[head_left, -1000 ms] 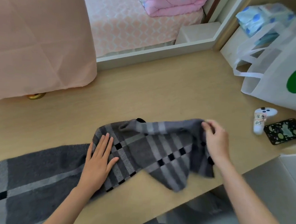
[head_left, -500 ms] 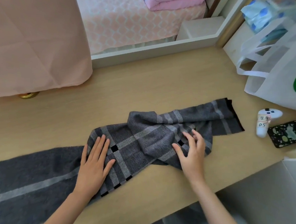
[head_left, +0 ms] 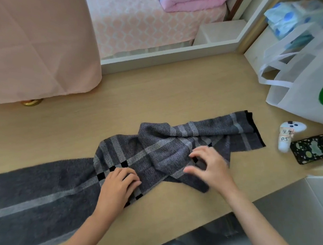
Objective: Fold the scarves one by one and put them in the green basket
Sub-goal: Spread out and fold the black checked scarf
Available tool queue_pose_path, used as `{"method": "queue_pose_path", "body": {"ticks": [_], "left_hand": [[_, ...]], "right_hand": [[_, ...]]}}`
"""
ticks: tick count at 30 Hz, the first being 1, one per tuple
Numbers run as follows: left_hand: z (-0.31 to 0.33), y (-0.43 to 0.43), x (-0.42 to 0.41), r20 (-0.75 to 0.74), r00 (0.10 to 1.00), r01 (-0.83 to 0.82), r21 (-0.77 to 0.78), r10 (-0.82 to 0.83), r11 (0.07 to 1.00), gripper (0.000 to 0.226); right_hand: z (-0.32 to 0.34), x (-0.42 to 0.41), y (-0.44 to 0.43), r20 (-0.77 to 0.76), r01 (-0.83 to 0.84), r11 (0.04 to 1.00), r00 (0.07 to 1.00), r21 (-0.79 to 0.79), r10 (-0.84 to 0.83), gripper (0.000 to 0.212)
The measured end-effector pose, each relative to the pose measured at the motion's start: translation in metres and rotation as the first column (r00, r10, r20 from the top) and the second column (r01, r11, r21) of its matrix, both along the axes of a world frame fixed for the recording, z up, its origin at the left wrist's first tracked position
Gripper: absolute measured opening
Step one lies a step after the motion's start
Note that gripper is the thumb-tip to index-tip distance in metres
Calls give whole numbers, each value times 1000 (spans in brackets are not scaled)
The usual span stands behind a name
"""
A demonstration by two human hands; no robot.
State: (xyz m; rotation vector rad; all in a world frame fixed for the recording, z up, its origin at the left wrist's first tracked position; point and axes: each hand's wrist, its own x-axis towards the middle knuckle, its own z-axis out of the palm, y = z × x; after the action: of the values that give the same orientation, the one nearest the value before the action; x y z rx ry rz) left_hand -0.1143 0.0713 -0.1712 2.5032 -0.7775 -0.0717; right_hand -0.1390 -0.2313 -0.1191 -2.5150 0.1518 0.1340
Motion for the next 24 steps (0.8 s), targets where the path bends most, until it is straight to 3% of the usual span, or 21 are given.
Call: {"method": "queue_pose_path", "body": {"ticks": [1,3,5,7,9,12,14,17,19,21,24], "left_hand": [[0,1,-2,-15,1000,11,30,-11,999,40],[1,3,-10,-43,999,31,126,-26,991,42],[2,5,-14,-60,998,44,136,-36,990,39],[9,2,-12,-81,996,27,92,-20,995,39],[29,-5,-4,-202,972,-125,5,124,992,26],[55,-7,9,-419,840,-442,-163,344,882,4],[61,-3,19,-423,817,-508,-203,393,837,7],[56,0,27,-401,824,-497,-170,401,851,20],[50,1,24,-353,853,-458,-149,386,876,28],[45,3,18,-317,880,-406,-114,355,907,33],[40,8,9,-224,935,-285,-9,276,958,42]], "right_hand": [[-7,-9,8,-28,-85,991,996,-103,83,58],[-23,-26,23,6,-89,970,996,-225,93,48],[-30,-28,28,148,24,980,989,-196,6,24],[-25,-20,24,195,132,980,976,-152,-101,20],[-11,-5,12,162,242,967,961,-83,-226,14],[14,27,-24,207,400,916,899,-32,-386,15],[28,51,-48,230,486,867,861,-109,-453,18],[34,66,-56,296,527,832,834,-174,-466,22],[30,56,-35,369,476,871,837,-125,-405,24],[15,32,-4,394,272,957,894,-99,-213,22],[-25,-5,36,266,-91,950,948,-300,174,40]]}}
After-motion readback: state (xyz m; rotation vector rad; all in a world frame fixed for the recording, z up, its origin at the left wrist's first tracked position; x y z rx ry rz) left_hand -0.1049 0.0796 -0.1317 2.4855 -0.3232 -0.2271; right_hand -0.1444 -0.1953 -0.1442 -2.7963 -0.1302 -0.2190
